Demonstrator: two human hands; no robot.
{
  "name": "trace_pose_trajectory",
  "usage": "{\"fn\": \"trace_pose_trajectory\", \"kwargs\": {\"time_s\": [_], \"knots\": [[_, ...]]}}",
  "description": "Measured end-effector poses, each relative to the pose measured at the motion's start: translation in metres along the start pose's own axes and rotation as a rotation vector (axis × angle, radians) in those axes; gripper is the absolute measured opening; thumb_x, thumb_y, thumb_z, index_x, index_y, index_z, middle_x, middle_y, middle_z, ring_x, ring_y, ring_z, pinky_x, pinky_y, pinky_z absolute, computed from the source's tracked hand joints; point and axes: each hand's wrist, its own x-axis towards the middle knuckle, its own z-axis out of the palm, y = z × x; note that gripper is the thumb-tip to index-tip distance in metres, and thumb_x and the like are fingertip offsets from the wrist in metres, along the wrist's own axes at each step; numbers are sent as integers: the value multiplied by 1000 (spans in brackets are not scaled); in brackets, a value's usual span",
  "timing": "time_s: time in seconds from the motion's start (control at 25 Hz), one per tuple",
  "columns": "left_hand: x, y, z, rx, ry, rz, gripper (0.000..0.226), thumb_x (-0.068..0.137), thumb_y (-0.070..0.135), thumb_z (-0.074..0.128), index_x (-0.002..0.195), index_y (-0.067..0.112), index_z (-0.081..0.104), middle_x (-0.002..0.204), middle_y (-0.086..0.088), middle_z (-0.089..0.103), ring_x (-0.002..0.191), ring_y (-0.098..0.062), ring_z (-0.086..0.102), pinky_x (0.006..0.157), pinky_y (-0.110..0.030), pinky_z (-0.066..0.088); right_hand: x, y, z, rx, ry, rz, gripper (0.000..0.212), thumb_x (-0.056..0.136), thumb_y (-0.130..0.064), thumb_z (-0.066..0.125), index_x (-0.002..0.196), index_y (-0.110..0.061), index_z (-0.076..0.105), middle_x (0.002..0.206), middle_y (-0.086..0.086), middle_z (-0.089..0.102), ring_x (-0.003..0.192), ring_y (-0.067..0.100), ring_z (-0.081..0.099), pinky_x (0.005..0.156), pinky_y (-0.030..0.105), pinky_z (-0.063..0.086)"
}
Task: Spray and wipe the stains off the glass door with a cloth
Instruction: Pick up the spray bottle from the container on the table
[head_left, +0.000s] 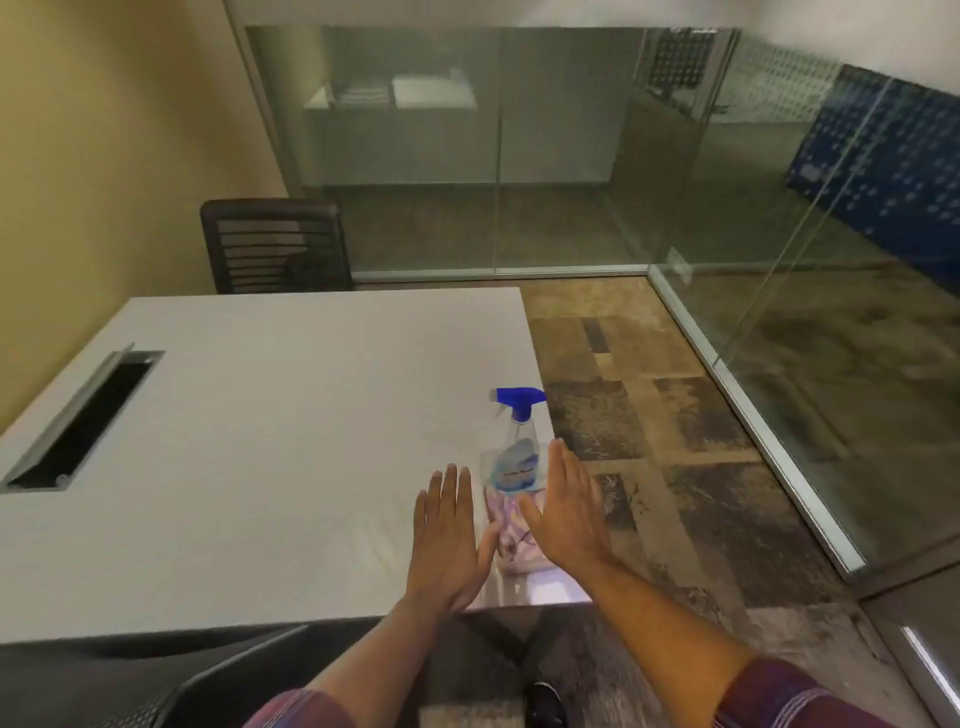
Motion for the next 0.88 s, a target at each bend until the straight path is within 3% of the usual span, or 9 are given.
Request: {"fn": "trace_pose_trajectory", "kwargs": {"time_s": [0.08,0.16,0.28,0.36,0.48,0.56,0.68,0.88], "knots": [[14,-1,-7,-103,8,-89,121,68,93,-33,167,27,-18,180,-1,-19,169,-22,-13,138,-42,-4,28,-4,-2,89,-16,32,98,99,-58,63,168,-12,12,177,8,20,162,29,26,129,42,26],[28,-8,-8,-199,10,-145,121,76,96,-19,172,24,-4,183,-2,-6,170,-22,-4,138,-40,3,59,-7,-10,138,-75,60,101,97,-58,67,168,-11,13,176,8,21,161,30,27,128,43,28],[44,-12,-5,-286,7,-220,82,105,70,30,172,25,11,183,-1,9,169,-22,10,136,-41,14,88,-8,-13,241,-157,118,96,95,-47,76,166,-12,22,170,9,34,153,32,40,120,43,39],[53,-13,-3,-312,21,-232,72,110,54,45,171,26,18,182,0,15,168,-21,15,135,-41,18,100,-8,-13,312,-217,142,83,95,-39,78,160,-12,32,157,10,50,140,31,54,108,39,49],[65,-15,0,-337,15,-242,71,110,47,54,170,25,22,180,1,22,167,-20,20,134,-39,21,113,-6,-10,356,-257,172,53,99,-27,75,142,-8,49,141,13,63,124,30,65,89,29,50],[72,-14,2,-352,4,-243,72,109,43,58,169,24,25,179,0,26,166,-19,23,133,-39,22,117,-3,-11,390,-264,178,39,100,-22,74,132,-7,57,139,11,65,123,29,66,87,26,47],[84,-10,4,-380,10,-234,75,105,37,66,168,22,27,177,-1,28,166,-21,24,134,-41,23,121,-2,-21,488,-283,206,35,98,-18,76,128,-6,61,131,7,65,119,26,66,79,19,48],[108,-6,1,-447,3,-188,87,98,36,77,168,24,27,177,2,30,164,-18,26,133,-35,23,121,-3,-58,604,-193,108,30,96,-21,78,119,-11,62,110,-1,65,92,11,61,70,15,41]]}}
